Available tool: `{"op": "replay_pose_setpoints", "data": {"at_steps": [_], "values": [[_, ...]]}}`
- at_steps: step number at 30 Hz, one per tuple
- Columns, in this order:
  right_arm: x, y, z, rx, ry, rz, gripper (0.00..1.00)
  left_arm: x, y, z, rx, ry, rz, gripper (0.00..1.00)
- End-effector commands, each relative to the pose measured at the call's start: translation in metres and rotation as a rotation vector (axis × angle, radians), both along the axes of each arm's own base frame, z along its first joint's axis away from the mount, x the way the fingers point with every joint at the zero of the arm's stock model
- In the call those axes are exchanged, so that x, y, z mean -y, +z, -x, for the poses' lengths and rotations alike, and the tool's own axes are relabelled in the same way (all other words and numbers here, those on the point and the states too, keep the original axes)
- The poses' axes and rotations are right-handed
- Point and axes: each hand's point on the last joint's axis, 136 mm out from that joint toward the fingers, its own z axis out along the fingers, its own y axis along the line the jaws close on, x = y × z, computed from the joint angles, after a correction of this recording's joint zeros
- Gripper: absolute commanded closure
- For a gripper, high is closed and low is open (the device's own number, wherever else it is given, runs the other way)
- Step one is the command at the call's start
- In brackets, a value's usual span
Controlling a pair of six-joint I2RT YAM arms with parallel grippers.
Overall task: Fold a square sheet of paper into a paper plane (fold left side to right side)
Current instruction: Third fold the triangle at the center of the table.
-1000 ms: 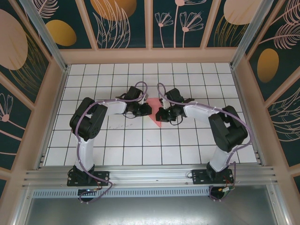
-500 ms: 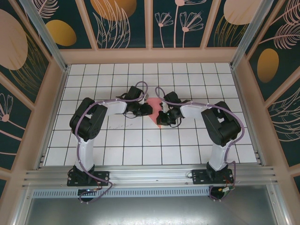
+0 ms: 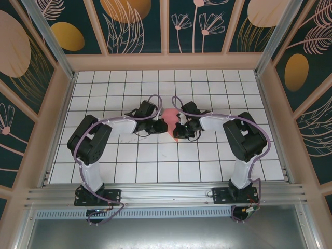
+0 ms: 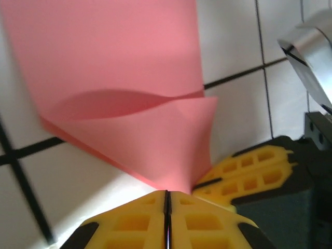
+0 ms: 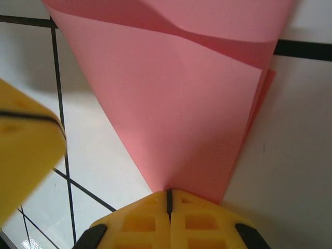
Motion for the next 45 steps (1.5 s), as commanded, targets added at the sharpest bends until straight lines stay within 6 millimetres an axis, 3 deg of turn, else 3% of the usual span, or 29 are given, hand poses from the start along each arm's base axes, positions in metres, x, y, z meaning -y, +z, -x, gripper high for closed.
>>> {"op": "replay_pose_setpoints", "data": {"at_steps": [1,9,18,23,33,45], "values": [[0.035,-0.037,0.022,-0.095,-0.029,0.169,1.0,0.021,0.014,-0.004,0.031,-0.038,0.096,0.89],[0.032,-0.037,0.023,-0.098,-0.02,0.165,1.0,0.02,-0.008,-0.005,-0.008,-0.025,0.06,0.91],[0.033,-0.039,0.025,-0.103,-0.013,0.178,1.0,0.024,-0.011,-0.005,-0.016,-0.032,0.082,0.91],[0.035,-0.041,0.026,-0.104,-0.009,0.194,1.0,0.02,-0.024,-0.005,-0.03,-0.021,0.042,0.91],[0.043,-0.044,0.027,-0.107,-0.002,0.242,1.0,-0.005,-0.05,-0.012,-0.021,0.046,-0.128,0.91],[0.048,-0.046,0.032,-0.114,0.007,0.262,1.0,-0.03,-0.045,-0.029,0.029,0.117,-0.222,0.9]]}}
